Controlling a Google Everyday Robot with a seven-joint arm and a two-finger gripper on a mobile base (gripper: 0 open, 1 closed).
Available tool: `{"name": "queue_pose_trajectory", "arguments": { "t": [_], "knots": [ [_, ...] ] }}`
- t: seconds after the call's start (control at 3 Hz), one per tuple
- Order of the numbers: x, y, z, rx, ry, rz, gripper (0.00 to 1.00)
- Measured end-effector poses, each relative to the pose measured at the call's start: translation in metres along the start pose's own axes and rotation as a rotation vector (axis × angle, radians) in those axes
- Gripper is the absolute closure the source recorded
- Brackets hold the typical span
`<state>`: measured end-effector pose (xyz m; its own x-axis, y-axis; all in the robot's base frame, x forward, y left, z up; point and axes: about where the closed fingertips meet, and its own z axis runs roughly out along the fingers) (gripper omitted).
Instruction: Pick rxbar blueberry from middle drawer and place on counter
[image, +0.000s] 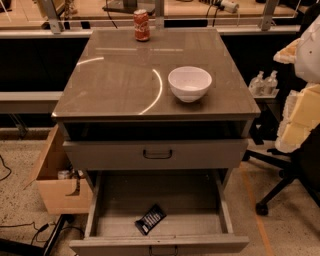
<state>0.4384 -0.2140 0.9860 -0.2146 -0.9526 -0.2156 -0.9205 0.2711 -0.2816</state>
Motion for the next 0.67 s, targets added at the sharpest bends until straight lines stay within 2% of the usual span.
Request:
{"name": "queue_pose_trajectory", "arguments": {
  "t": [0.33, 0.67],
  "knots": [
    [0.0, 0.0, 0.0, 0.0, 0.0, 0.0, 0.0],
    [0.019, 0.009, 0.019, 0.003, 0.014, -0.023, 0.0]
  ]
}}
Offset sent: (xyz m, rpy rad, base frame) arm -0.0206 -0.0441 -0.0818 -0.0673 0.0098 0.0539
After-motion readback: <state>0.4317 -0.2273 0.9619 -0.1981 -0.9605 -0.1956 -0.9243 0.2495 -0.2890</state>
